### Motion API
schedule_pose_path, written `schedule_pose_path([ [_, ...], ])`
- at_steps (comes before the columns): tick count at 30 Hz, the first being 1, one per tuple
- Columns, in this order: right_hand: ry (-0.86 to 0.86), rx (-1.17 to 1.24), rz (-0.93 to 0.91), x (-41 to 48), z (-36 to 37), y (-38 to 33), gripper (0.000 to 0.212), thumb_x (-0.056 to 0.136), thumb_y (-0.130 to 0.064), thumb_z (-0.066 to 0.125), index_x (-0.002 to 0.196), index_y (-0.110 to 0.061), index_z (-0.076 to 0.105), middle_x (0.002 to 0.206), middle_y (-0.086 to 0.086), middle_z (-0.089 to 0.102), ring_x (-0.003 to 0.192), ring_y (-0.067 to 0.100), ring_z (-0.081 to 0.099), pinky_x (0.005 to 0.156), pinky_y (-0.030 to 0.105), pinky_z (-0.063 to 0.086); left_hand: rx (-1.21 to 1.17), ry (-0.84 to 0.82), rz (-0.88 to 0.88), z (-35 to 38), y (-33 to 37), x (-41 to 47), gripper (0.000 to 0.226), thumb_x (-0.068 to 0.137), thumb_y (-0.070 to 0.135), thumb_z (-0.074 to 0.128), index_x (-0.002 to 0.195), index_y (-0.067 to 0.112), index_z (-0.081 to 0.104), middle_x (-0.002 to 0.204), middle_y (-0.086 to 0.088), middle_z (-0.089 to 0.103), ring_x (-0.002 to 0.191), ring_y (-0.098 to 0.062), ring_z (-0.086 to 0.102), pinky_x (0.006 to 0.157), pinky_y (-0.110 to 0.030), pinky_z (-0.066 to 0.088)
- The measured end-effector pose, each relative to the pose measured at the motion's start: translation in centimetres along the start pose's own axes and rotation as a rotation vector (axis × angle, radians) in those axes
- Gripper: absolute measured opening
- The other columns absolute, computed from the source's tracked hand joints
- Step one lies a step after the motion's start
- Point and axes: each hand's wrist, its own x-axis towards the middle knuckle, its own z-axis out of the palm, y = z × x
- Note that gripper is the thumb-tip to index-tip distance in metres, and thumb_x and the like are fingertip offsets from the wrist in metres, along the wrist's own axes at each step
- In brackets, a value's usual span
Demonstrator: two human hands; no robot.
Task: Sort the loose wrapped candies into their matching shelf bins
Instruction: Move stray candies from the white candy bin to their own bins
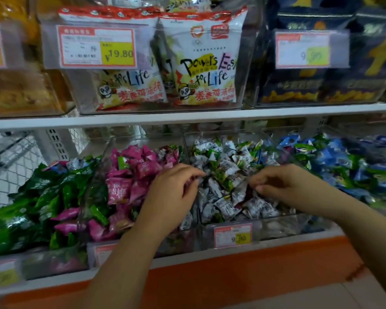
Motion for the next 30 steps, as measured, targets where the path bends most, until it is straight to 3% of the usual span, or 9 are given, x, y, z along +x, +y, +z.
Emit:
schedule_pose_path([
  [4, -0.174, -0.096, -0.023, -0.7, 0.2, 2.1, 0.022, 0.088, -0.025, 0.065, 0.104, -0.04, 0.067, 0.104, -0.02, 0.064, 0.09, -0.004, 0.06, 0.079, 0.014, 0.049, 0.013, -0.074, 0.037, 1.3, 1.1, 1.0, 0.025, 0.097, 0.022, 0.049, 0.117, 0.027, 0.063, 0.114, 0.014, 0.057, 0.099, -0.001, 0.051, 0.088, -0.017, 0.042],
  [7, -0.137, -0.173, -0.031, 0.1, 0.6, 3.2, 0.027, 0.083, -0.03, 0.071, 0.109, -0.031, 0.068, 0.092, -0.027, 0.054, 0.081, -0.013, 0.052, 0.068, 0.005, 0.039, -0.014, -0.147, 0.052, 2.0, 2.1, 2.2, 0.026, 0.097, 0.025, 0.049, 0.119, 0.03, 0.061, 0.114, 0.016, 0.055, 0.098, 0.002, 0.048, 0.085, -0.009, 0.036],
  [10, -0.059, -0.229, -0.054, 0.8, 0.9, 4.0, 0.025, 0.08, -0.031, 0.074, 0.104, -0.029, 0.069, 0.077, -0.028, 0.045, 0.071, -0.015, 0.047, 0.062, 0.005, 0.035, 0.03, -0.32, 0.074, 2.9, 3.2, 3.7, 0.031, 0.097, 0.027, 0.05, 0.127, 0.033, 0.056, 0.13, 0.013, 0.05, 0.11, -0.005, 0.051, 0.096, -0.024, 0.042],
  [14, -0.022, -0.287, -0.057, 0.9, 1.2, 4.8, 0.023, 0.081, -0.037, 0.072, 0.103, -0.035, 0.065, 0.079, -0.026, 0.043, 0.074, -0.004, 0.042, 0.06, 0.011, 0.029, 0.179, -0.537, 0.113, 4.6, 4.2, 5.9, 0.043, 0.094, 0.034, 0.055, 0.137, 0.036, 0.046, 0.151, 0.008, 0.031, 0.135, -0.013, 0.031, 0.11, -0.032, 0.028],
  [17, 0.079, -0.266, -0.042, 0.4, 1.2, 5.7, 0.018, 0.085, -0.032, 0.068, 0.103, -0.028, 0.066, 0.086, -0.024, 0.047, 0.087, 0.004, 0.045, 0.071, 0.018, 0.033, 0.3, -0.615, 0.128, 5.9, 4.1, 7.0, 0.054, 0.09, 0.043, 0.059, 0.14, 0.04, 0.039, 0.158, 0.007, 0.014, 0.143, -0.018, 0.015, 0.116, -0.041, 0.019],
  [19, 0.185, -0.223, -0.044, 0.2, 1.5, 6.1, 0.01, 0.086, -0.027, 0.067, 0.096, -0.026, 0.068, 0.088, -0.02, 0.05, 0.092, 0.007, 0.042, 0.075, 0.022, 0.036, 0.312, -0.616, 0.148, 6.6, 3.7, 7.5, 0.056, 0.088, 0.045, 0.061, 0.139, 0.041, 0.039, 0.158, 0.007, 0.012, 0.144, -0.019, 0.016, 0.117, -0.042, 0.019],
  [23, 0.275, -0.189, -0.001, 1.1, 2.2, 6.2, 0.003, 0.086, -0.022, 0.068, 0.088, -0.024, 0.068, 0.086, -0.01, 0.059, 0.091, 0.012, 0.049, 0.071, 0.028, 0.043, 0.299, -0.564, 0.214, 7.0, 3.3, 7.8, 0.049, 0.087, 0.035, 0.065, 0.131, 0.035, 0.044, 0.15, 0.008, 0.03, 0.136, -0.017, 0.031, 0.11, -0.037, 0.028],
  [25, 0.332, -0.109, 0.028, 1.4, 2.3, 6.1, 0.01, 0.086, -0.019, 0.067, 0.081, -0.027, 0.063, 0.084, -0.006, 0.06, 0.087, 0.015, 0.053, 0.068, 0.032, 0.046, 0.307, -0.548, 0.202, 6.7, 3.0, 8.0, 0.047, 0.085, 0.032, 0.066, 0.128, 0.034, 0.046, 0.139, 0.009, 0.043, 0.126, -0.017, 0.04, 0.104, -0.035, 0.032],
  [30, 0.493, -0.043, 0.054, 2.5, 2.4, 5.8, 0.019, 0.087, -0.012, 0.064, 0.077, -0.027, 0.059, 0.07, 0.001, 0.064, 0.059, 0.018, 0.059, 0.055, 0.032, 0.05, 0.473, -0.537, 0.231, 4.5, 1.8, 8.3, 0.021, 0.086, 0.036, 0.062, 0.106, 0.038, 0.053, 0.121, 0.014, 0.05, 0.121, -0.014, 0.041, 0.116, -0.045, 0.013],
])
